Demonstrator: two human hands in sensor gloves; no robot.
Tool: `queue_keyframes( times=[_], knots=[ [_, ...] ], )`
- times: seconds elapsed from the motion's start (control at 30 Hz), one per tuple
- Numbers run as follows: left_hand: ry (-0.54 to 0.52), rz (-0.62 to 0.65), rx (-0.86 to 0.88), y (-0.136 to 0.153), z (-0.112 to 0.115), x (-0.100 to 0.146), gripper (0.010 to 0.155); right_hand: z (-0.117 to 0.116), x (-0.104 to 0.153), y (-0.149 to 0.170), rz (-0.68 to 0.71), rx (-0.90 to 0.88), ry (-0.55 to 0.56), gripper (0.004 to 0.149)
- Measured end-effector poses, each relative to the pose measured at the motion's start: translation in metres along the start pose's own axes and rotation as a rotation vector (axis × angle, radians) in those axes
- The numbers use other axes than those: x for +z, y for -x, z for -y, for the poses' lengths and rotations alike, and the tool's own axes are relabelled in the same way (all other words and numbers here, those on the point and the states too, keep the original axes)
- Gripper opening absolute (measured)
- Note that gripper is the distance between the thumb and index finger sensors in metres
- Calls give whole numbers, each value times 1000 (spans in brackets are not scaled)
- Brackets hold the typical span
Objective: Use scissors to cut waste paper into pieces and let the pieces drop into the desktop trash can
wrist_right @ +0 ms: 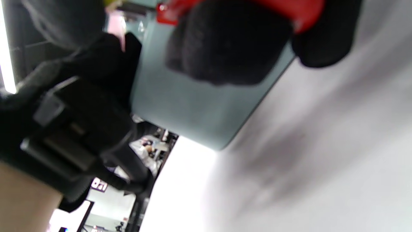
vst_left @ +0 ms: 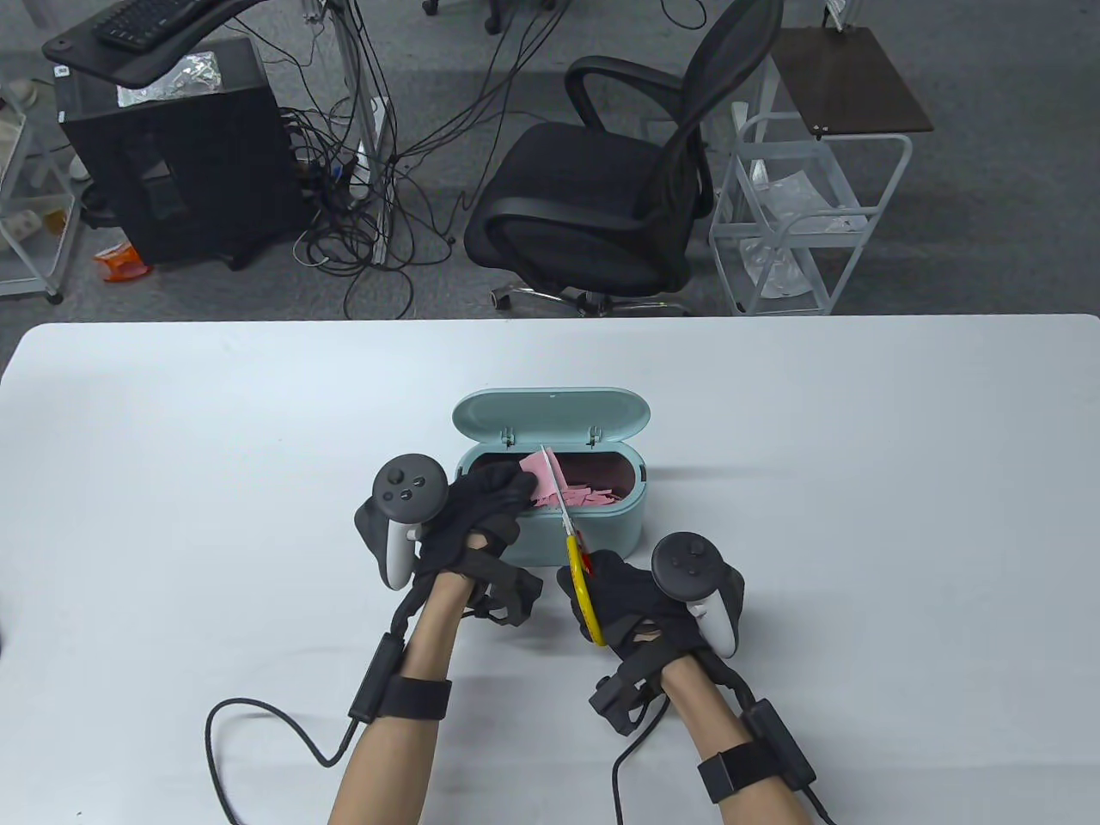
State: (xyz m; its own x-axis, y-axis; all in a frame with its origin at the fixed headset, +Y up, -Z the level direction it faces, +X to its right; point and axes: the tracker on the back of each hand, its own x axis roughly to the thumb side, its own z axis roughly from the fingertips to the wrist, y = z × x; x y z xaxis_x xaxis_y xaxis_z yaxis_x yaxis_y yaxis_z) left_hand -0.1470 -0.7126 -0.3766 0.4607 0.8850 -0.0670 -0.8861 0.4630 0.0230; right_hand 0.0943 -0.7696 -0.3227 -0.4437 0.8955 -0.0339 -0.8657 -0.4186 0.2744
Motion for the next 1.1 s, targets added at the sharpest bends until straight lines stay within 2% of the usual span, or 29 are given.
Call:
queue_keyframes(
  times=[0.07,0.23,0.4,0.73,0.9,1.1],
  knots=[
    [-5,0,1,0,0,0,41,2,0,-1,3,-12,28,57],
    [-11,-1,6,0,0,0,40,4,0,1,1,-53,32,57],
    [6,10,-48,-2,2,0,40,4,-2,1,-19,-26,-68,68],
    [31,20,-109,-4,5,0,40,1,-6,-1,-17,-66,-25,65],
    [26,20,-107,-4,5,0,40,3,-7,-4,-20,-100,33,57],
    [13,4,-17,-1,3,0,40,8,-4,2,-29,-113,51,58]
  ],
)
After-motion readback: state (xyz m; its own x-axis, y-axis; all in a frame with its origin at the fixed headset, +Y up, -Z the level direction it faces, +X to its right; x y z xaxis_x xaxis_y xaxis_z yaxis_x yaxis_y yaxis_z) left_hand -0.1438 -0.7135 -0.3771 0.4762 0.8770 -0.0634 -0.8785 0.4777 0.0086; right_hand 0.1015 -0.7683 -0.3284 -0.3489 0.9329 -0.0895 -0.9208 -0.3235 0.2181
